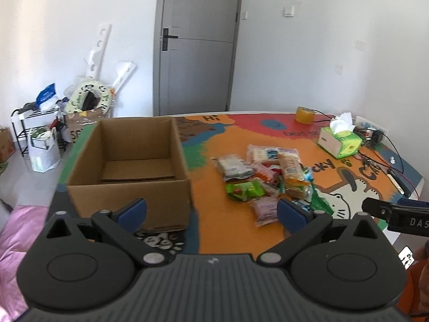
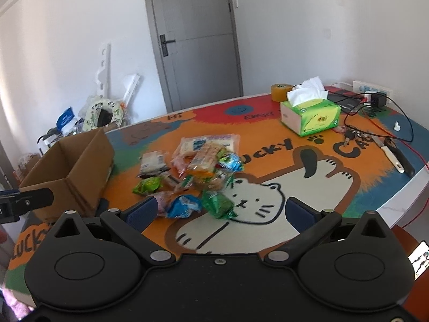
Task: Organize snacks
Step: 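Grasp the pink pastry packet with left gripper while right grasps green snack bag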
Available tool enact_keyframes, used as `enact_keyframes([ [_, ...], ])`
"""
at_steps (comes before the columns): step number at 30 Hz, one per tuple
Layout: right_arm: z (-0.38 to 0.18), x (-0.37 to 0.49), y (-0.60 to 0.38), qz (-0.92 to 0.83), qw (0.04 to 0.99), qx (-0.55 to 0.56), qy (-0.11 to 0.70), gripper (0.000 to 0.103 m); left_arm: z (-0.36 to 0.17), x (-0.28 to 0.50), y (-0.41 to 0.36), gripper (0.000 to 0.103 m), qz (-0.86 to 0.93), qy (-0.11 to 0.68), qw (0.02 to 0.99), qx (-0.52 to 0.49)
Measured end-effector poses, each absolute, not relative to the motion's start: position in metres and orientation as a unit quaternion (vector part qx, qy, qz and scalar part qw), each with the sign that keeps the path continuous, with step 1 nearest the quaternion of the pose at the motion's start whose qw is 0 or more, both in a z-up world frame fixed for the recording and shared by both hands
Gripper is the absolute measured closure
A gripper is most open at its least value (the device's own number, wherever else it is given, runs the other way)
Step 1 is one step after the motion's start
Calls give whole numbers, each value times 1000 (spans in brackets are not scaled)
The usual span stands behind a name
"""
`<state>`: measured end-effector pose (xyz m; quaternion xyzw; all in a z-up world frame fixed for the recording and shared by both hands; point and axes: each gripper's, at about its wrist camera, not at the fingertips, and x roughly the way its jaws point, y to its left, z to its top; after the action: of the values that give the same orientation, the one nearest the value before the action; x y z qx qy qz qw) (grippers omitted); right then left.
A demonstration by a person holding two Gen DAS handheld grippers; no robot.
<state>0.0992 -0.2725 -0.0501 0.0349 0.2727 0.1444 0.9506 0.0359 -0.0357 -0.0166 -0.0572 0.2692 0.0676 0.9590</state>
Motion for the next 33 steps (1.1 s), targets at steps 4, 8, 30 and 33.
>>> enact_keyframes([
  [4, -58, 107, -274, 141, 954, 19, 264, 0, -26, 50, -45, 1, 36, 271, 959, -68],
  [8, -68, 116, -278, 146, 953, 21, 264, 0, -35, 64, -55, 1, 20, 276, 958, -72],
  [30, -108, 171, -263, 222, 925, 34, 307, 41, -90, 133, -69, 37, 20, 323, 942, -95],
  [33, -113, 178, -260, 222, 922, 34, 316, 45, -93, 138, -70, 37, 15, 326, 940, -99],
])
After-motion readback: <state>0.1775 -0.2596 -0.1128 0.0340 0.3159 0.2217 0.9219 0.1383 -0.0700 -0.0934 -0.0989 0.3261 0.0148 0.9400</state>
